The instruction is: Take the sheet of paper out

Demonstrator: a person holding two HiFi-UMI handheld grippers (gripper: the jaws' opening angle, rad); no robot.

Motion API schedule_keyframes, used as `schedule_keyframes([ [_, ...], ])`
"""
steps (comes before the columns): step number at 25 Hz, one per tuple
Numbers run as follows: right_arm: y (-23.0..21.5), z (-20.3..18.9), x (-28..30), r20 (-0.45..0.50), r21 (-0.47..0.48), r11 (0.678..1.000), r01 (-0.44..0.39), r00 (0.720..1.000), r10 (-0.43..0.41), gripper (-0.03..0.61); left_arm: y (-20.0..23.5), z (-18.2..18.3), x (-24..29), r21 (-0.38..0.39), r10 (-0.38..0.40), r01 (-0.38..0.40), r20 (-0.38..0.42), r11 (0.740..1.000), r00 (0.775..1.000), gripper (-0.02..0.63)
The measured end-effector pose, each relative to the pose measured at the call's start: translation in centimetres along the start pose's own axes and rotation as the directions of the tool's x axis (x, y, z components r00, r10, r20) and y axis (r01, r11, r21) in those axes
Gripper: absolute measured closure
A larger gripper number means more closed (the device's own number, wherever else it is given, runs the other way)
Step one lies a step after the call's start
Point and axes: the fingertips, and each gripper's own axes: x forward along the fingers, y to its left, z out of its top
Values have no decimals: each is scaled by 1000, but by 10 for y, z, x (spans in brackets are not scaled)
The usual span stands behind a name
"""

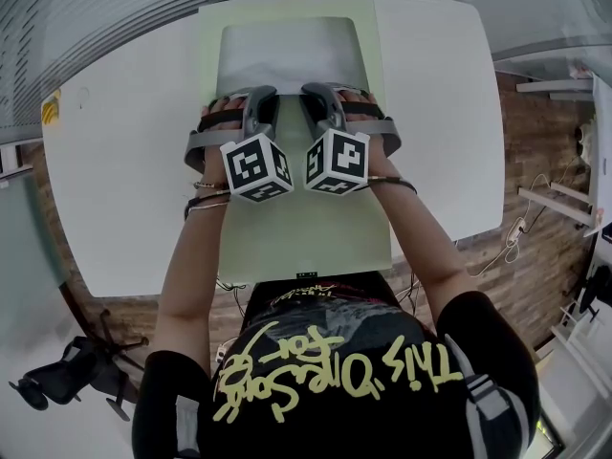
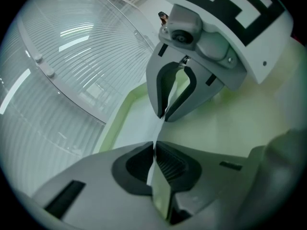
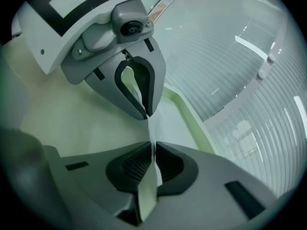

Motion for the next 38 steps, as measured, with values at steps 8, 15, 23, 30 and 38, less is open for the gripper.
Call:
schedule_keyframes([
  [8,0,-3,-4,-1,-10,1000,6,1000,-6,568,-2,5,-2,0,2,-2,2,1000,1000,603],
  [15,3,-1,-9,5,-7,1000,6,1000,-6,568,-4,5,-8,-3,6,-6,5,1000,1000,604],
  [23,10,0,-16,10,-11,1000,4,1000,-4,568,-11,4,-15,-8,10,-10,5,1000,1000,604],
  [30,11,0,-22,13,-13,1000,5,1000,-5,568,-14,7,-19,-9,15,-15,2,1000,1000,604],
  [38,13,-1,-28,15,-11,1000,5,1000,-5,569,-17,9,-24,-14,17,-17,1,1000,1000,604],
])
